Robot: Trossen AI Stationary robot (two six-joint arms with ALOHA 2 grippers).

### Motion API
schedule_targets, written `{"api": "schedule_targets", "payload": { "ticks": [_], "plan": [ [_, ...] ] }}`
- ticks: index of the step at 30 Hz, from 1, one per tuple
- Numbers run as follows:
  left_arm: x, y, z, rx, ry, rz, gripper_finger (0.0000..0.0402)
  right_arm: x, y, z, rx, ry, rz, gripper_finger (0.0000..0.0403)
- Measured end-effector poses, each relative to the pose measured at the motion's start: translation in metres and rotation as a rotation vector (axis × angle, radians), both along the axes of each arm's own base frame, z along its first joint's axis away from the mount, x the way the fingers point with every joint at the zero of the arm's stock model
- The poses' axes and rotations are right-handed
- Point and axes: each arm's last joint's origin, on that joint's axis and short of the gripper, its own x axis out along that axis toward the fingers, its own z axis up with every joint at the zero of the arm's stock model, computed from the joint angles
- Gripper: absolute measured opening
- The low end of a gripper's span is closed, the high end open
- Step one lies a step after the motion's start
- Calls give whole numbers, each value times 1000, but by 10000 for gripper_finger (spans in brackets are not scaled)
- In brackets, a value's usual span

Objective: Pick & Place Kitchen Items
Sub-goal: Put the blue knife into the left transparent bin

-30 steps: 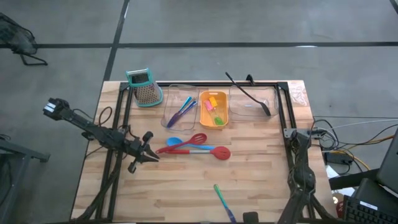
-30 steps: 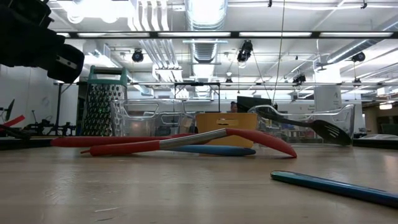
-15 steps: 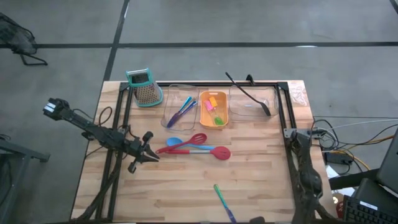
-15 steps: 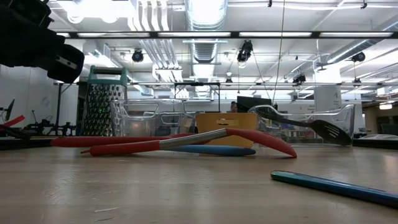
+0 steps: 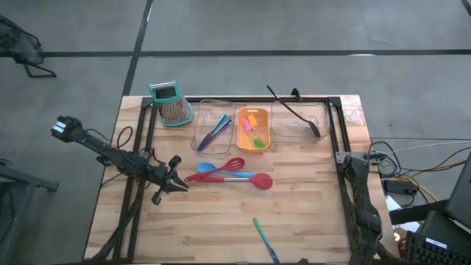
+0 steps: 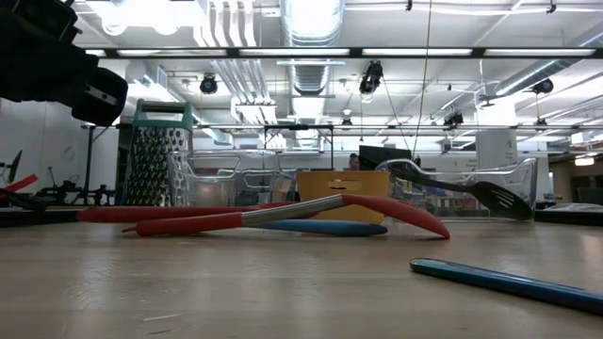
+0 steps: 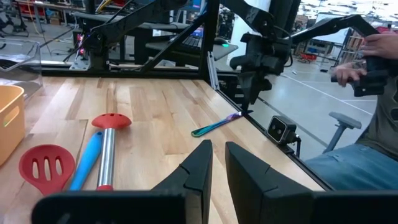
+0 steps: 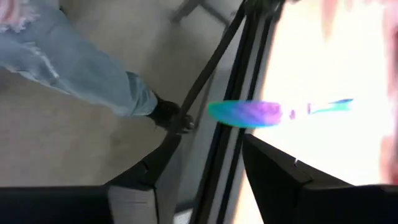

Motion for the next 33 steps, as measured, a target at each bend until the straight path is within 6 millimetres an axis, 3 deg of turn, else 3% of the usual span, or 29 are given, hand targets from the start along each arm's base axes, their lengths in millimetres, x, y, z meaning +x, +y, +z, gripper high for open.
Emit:
{"api": "schedule_targets", "payload": {
  "ticks": [8,12,15,22,33],
  "plan": [
    [0,0,0,0,0,0,51,-2,2,-11,-174,-131,116,222],
    [0,0,0,0,0,0,51,0,-2,-23,-210,-112,135,243],
    [0,0,0,0,0,0,51,-1,-7,-20,-206,-115,137,253],
    [0,0,0,0,1,0,51,-4,-8,-33,-141,-120,168,259],
    [0,0,0,0,0,0,51,11,-14,-44,-149,-199,150,240]
  ]
}}
